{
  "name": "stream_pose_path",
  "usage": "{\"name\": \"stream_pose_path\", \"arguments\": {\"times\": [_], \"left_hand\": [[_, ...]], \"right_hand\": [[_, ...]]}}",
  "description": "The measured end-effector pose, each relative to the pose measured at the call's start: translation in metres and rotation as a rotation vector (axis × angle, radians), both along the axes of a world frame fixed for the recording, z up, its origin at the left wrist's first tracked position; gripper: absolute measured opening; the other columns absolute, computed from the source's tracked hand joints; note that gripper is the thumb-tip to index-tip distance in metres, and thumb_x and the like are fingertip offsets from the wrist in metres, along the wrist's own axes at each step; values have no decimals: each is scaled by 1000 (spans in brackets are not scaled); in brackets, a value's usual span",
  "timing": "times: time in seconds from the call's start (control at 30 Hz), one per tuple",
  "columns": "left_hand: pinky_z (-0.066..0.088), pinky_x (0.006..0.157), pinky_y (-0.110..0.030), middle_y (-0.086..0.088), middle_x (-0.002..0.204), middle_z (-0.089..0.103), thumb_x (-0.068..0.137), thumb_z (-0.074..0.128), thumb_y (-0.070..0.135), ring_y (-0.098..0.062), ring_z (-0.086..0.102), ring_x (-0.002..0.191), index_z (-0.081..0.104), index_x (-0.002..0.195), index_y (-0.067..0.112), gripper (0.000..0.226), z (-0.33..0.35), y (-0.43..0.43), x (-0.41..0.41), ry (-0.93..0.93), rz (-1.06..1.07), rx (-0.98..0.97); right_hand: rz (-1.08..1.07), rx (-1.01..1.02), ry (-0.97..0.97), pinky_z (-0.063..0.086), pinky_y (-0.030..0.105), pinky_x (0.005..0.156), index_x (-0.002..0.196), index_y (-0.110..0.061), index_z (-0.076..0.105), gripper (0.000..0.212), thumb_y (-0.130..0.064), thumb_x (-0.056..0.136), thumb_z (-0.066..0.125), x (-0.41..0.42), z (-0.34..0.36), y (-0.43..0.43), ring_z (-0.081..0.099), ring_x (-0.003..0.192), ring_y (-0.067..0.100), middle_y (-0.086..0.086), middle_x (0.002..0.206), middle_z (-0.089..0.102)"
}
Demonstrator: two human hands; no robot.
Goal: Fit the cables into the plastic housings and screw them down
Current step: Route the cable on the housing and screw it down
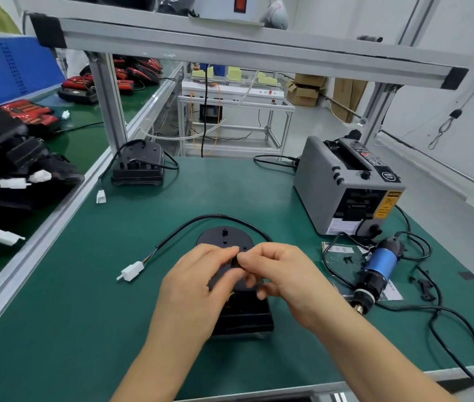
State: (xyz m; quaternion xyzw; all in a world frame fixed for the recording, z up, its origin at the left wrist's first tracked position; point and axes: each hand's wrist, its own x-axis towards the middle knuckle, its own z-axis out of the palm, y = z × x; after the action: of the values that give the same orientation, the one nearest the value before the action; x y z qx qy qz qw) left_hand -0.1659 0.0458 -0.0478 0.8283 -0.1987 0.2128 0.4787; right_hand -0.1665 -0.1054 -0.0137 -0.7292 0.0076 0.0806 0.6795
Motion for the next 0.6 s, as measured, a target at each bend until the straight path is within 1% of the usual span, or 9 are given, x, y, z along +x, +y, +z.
{"name": "stream_pose_path", "arguments": {"times": [0.1,0.13,0.2,0.3,0.37,0.43,0.5,0.57,0.6], "left_hand": [[46,77,-16,17,91,64,83,61,21,-3,61,88,74,103,19,25,1,2,1,24,-39,-48],[45,77,-13,17,90,65,83,60,19,-3,62,88,74,102,20,24,1,2,1,39,-52,-72],[44,76,-11,16,89,67,83,59,17,-5,63,89,75,99,24,23,1,3,1,78,-73,-117],[47,74,-11,18,87,69,86,65,9,-3,65,86,71,88,38,29,0,4,0,174,-78,-199],[50,72,-15,15,82,70,84,67,5,-3,66,79,66,86,38,33,0,4,0,256,-85,-260],[51,69,-19,11,79,70,83,67,4,-7,66,76,65,83,35,31,1,4,-1,304,-102,-302],[51,67,-20,8,77,70,83,66,2,-9,65,73,64,82,33,32,3,3,-2,329,-120,-334],[53,68,-23,5,76,70,84,64,0,-14,66,73,64,81,32,31,3,3,-2,351,-134,-344],[53,68,-25,3,76,70,84,64,0,-17,67,73,65,80,29,29,3,4,-2,368,-139,-347]], "right_hand": [[-1,10,-15,46,21,50,78,-11,68,13,-13,89,62,-2,-1,0,57,62,9,2,72,67],[-14,12,-31,48,21,52,83,-12,69,9,-11,88,62,-2,-1,0,58,64,8,0,73,68],[-26,-2,-72,50,21,56,87,-14,72,11,-5,85,65,-3,-1,-1,60,66,7,-3,71,69],[-22,-66,-115,51,21,60,82,-18,73,16,-2,81,69,-6,-3,0,62,67,7,-5,71,70],[-42,-148,-177,52,21,65,81,-24,72,19,-5,80,71,-9,-7,2,62,68,4,-9,74,71],[-99,-345,-367,49,17,70,83,-29,71,19,-11,80,73,-12,-13,3,61,72,1,-14,78,69],[-162,-604,-650,45,12,73,91,-25,71,15,-17,79,72,-14,-19,3,60,79,2,-14,82,66],[-185,-792,-887,46,17,74,94,-15,71,16,-17,78,71,-14,-23,3,60,80,9,-7,86,66],[-190,-841,-961,47,21,73,91,-12,72,14,-16,78,71,-14,-25,2,60,79,13,-5,86,66]]}}
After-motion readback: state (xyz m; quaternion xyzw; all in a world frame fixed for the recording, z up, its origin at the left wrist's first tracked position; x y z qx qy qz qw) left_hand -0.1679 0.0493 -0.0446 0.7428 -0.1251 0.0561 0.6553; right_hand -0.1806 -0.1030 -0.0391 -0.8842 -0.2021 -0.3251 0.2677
